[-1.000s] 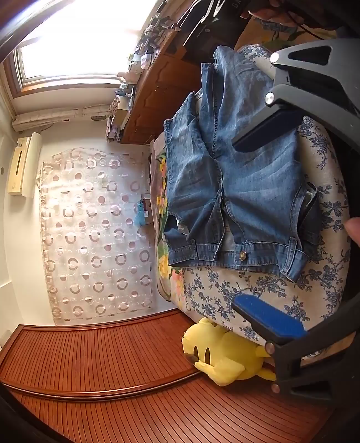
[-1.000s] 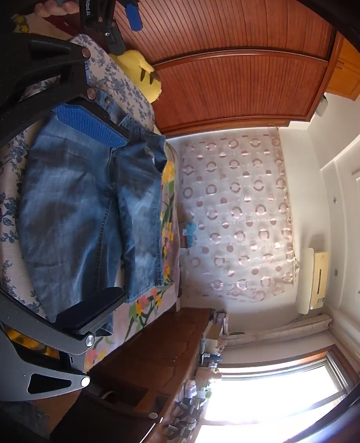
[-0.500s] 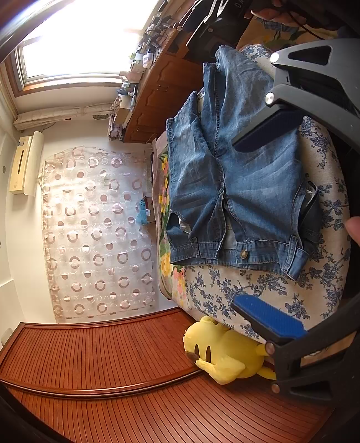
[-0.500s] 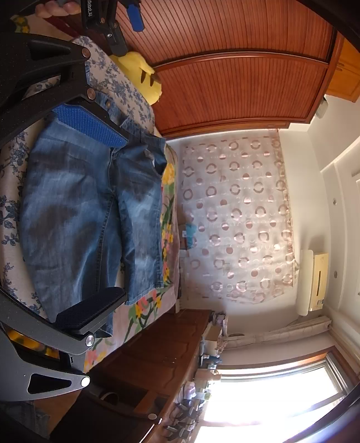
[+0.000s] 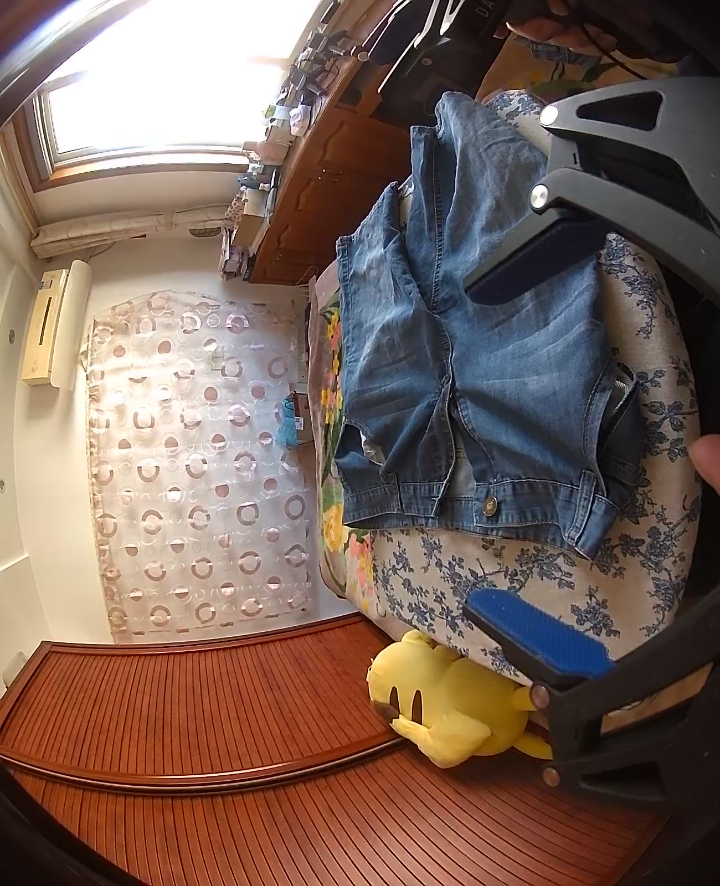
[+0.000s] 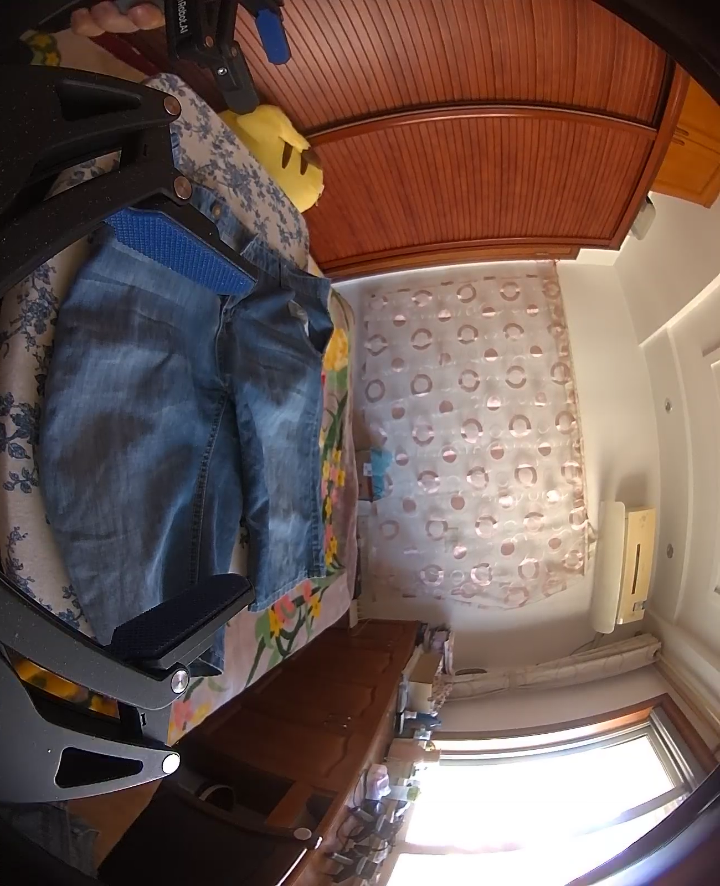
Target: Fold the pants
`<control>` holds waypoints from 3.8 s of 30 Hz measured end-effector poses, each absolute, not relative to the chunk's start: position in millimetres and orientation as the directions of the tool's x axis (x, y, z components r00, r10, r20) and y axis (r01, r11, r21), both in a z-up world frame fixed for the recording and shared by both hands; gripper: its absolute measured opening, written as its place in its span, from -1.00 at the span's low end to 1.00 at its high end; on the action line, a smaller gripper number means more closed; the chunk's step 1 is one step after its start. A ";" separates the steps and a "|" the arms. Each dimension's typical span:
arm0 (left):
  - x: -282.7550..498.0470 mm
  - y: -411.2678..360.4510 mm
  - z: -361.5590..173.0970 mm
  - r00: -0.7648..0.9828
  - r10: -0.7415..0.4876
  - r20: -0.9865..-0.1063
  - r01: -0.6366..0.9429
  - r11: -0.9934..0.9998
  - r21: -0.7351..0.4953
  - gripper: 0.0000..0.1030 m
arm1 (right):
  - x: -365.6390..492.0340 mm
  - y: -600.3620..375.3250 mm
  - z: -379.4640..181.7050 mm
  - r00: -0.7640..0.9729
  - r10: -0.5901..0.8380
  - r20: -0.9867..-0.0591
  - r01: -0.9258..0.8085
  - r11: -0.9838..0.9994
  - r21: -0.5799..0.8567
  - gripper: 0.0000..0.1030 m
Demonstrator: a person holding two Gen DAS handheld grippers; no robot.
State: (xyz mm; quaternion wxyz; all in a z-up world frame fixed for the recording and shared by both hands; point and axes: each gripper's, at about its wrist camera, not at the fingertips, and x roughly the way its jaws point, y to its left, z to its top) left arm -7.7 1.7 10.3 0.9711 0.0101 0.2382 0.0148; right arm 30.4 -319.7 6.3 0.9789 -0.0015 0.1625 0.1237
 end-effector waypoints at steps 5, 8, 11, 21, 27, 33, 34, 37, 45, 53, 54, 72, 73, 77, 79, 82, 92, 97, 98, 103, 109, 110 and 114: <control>-8.7 1.0 12.0 0.887 0.033 -0.460 -0.024 0.999 0.027 1.00 | 30.4 -319.8 6.1 0.917 0.240 -0.317 -0.241 0.970 0.036 1.00; -10.1 0.6 15.2 0.889 0.034 -0.456 -0.024 0.999 0.027 1.00 | 30.4 -319.9 6.0 0.917 0.241 -0.317 -0.242 0.970 0.037 1.00; -10.7 0.4 15.2 0.890 0.033 -0.455 -0.023 0.999 0.027 1.00 | 30.1 -319.9 6.0 0.917 0.242 -0.317 -0.243 0.969 0.036 1.00; -11.7 -1.6 18.7 0.893 0.031 -0.449 -0.022 0.999 0.026 1.00 | 29.5 -320.3 6.4 0.917 0.243 -0.317 -0.245 0.969 0.036 1.00; -11.5 -2.8 20.3 0.894 0.031 -0.447 -0.021 0.999 0.027 1.00 | 28.6 -321.4 7.2 0.918 0.243 -0.315 -0.244 0.969 0.036 1.00; -12.5 -5.0 22.0 0.895 0.028 -0.445 -0.018 0.999 0.027 1.00 | 29.0 -323.3 7.0 0.917 0.243 -0.316 -0.245 0.969 0.035 1.00; -12.7 -5.0 21.8 0.896 0.029 -0.444 -0.018 0.999 0.027 1.00 | 29.0 -323.7 7.1 0.917 0.244 -0.316 -0.245 0.969 0.037 1.00; -12.4 -5.7 22.5 0.895 0.028 -0.444 -0.017 0.999 0.028 1.00 | 29.1 -324.5 7.0 0.917 0.244 -0.315 -0.245 0.969 0.036 1.00; -14.3 -8.6 23.0 0.898 0.022 -0.440 -0.011 1.000 0.029 1.00 | 30.0 -327.7 6.2 0.917 0.245 -0.317 -0.245 0.969 0.038 1.00; -13.9 -11.6 21.8 0.895 0.022 -0.445 -0.011 1.000 0.027 1.00 | 31.7 -332.0 4.1 0.916 0.245 -0.316 -0.246 0.969 0.039 1.00; -14.0 -10.9 20.9 0.895 0.021 -0.446 -0.011 1.000 0.026 1.00 | 32.0 -332.6 3.7 0.916 0.245 -0.316 -0.246 0.969 0.038 1.00; 29.6 30.4 -35.8 0.827 0.006 -0.563 -0.001 1.000 0.009 1.00 | 55.5 -317.7 -24.2 0.885 0.260 -0.386 -0.270 0.962 0.028 1.00; 32.2 32.6 -37.8 0.823 0.003 -0.568 0.000 1.000 0.005 1.00 | 57.6 -319.1 -26.6 0.882 0.262 -0.391 -0.273 0.962 0.030 1.00; 45.5 43.7 -47.3 0.811 -0.012 -0.585 0.013 1.000 -0.002 1.00 | 70.0 -321.6 -38.1 0.871 0.263 -0.414 -0.275 0.961 0.030 1.00; 52.9 50.0 -52.8 0.803 -0.024 -0.595 0.019 1.000 -0.015 1.00 | 74.9 -323.0 -43.4 0.867 0.258 -0.426 -0.272 0.962 0.028 1.00; 64.5 60.3 -62.5 0.789 -0.027 -0.614 0.015 1.000 -0.025 1.00 | 80.3 -323.9 -49.9 0.862 0.254 -0.438 -0.271 0.962 0.026 1.00; 108.8 84.6 -90.2 0.739 -0.046 -0.672 0.028 0.999 -0.038 0.76 | 90.2 -326.8 -67.6 0.849 0.246 -0.468 -0.269 0.963 0.017 1.00; 122.9 86.8 -102.0 0.697 -0.094 -0.711 0.065 0.996 -0.069 0.57 | 99.1 -325.1 -76.2 0.835 0.252 -0.488 -0.280 0.960 0.017 1.00; 124.2 86.7 -104.3 0.686 -0.099 -0.721 0.065 0.995 -0.075 0.46 | 100.2 -324.7 -77.4 0.834 0.252 -0.491 -0.281 0.959 0.015 1.00; 125.8 83.7 -114.8 0.642 -0.123 -0.757 0.085 0.992 -0.089 0.08 | 101.2 -323.2 -78.8 0.831 0.259 -0.492 -0.287 0.958 0.019 1.00; 126.9 81.8 -125.6 0.598 -0.141 -0.789 0.101 0.990 -0.100 -0.11 | 101.3 -321.2 -79.1 0.831 0.261 -0.492 -0.288 0.957 0.022 1.00; 125.7 81.7 -125.3 0.595 -0.147 -0.790 0.103 0.989 -0.107 -0.15 | 101.3 -321.0 -79.0 0.831 0.261 -0.491 -0.288 0.957 0.021 1.00; 124.4 78.3 -122.4 0.599 -0.155 -0.786 0.117 0.988 -0.105 -0.41 | 100.8 -319.5 -80.1 0.831 0.262 -0.491 -0.288 0.957 0.023 1.00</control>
